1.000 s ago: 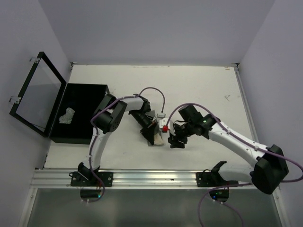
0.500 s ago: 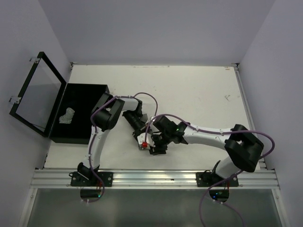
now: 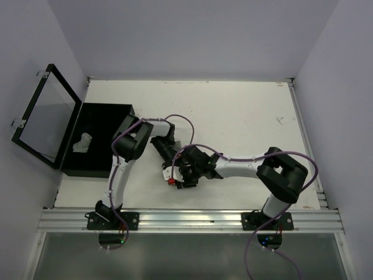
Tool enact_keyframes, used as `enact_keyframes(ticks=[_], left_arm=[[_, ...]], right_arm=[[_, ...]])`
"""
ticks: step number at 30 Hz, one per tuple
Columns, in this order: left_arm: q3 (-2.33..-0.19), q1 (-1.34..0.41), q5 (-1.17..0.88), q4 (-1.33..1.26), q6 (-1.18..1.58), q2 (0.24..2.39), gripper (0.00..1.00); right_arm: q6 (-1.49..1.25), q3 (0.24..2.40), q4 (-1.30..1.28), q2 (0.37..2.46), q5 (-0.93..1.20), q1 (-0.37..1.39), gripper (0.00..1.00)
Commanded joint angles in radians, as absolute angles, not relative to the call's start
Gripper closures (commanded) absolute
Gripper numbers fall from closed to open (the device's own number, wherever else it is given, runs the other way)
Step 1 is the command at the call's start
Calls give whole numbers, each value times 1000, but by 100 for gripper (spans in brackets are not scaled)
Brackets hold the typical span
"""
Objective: Roll the underwear
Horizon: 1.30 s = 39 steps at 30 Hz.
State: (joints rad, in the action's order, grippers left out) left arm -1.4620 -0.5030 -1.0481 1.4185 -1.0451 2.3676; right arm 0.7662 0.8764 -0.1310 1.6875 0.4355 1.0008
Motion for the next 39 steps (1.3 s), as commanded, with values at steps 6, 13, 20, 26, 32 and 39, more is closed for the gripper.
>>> enact_keyframes(ticks=[6, 13, 20, 26, 32, 39], left_arm=[[-1404, -468, -860, 1201, -1157, 2386, 91], [-1439, -379, -917, 1190, -1129, 2123, 73], [-1588, -203, -916, 1166, -1082, 1880, 67], [-1201, -106, -824, 866, -1051, 1436, 64], [-817, -124, -695, 706, -1110, 1015, 59], [-532, -493, -473, 585, -1052, 723, 50]], right_arm=[[750, 825, -35, 1727, 472, 1002, 95], [683, 859, -136, 1756, 642, 1000, 100], [520, 981, -244, 1850, 828, 933, 100], [382, 1138, -356, 2037, 992, 830, 100], [278, 1259, -391, 2229, 1078, 792, 100], [255, 1335, -414, 2361, 1135, 769, 100]])
